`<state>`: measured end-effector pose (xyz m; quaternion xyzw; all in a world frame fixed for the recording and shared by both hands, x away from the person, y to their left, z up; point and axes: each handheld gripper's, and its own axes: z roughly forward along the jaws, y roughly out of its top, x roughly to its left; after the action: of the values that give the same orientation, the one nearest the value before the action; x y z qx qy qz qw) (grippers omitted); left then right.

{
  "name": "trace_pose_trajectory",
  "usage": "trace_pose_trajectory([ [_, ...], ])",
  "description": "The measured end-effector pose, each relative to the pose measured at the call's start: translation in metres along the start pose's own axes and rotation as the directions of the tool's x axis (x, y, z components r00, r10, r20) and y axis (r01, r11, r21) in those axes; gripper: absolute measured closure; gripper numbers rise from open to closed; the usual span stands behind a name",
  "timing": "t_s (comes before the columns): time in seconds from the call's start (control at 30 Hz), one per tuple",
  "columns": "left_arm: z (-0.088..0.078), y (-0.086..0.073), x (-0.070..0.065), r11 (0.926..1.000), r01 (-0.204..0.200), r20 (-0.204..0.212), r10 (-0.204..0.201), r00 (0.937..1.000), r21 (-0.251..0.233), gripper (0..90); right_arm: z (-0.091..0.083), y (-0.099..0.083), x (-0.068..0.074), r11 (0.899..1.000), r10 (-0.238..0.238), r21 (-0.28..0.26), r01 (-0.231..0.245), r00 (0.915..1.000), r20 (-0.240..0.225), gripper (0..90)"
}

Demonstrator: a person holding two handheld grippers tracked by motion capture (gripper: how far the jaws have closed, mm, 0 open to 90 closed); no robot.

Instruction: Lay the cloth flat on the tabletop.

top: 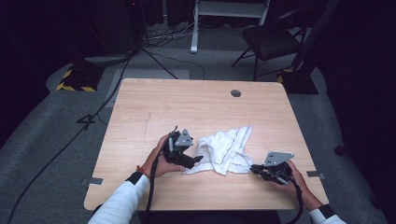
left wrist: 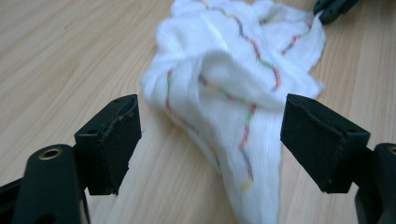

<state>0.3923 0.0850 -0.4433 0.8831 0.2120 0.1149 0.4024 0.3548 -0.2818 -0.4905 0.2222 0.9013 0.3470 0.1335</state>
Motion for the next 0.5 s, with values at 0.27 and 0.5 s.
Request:
trace_pose_trajectory([
  [0.27,0.034,0.018,0.015,0.9991,-0.023,0.001,0.023,0.9997,0.037,27.8,-0.001,-0.001,-0.002,1.000,0.001,-0.002,-0.001,1.0000,-0.001,83.5],
  [0.5,0.029,0.011,0.039,0.9994,0.029,0.009,-0.029,0.9996,-0.019,75.4,-0.001,-0.002,-0.003,1.000,0.003,-0.001,-0.003,1.0000,-0.002,83.5],
])
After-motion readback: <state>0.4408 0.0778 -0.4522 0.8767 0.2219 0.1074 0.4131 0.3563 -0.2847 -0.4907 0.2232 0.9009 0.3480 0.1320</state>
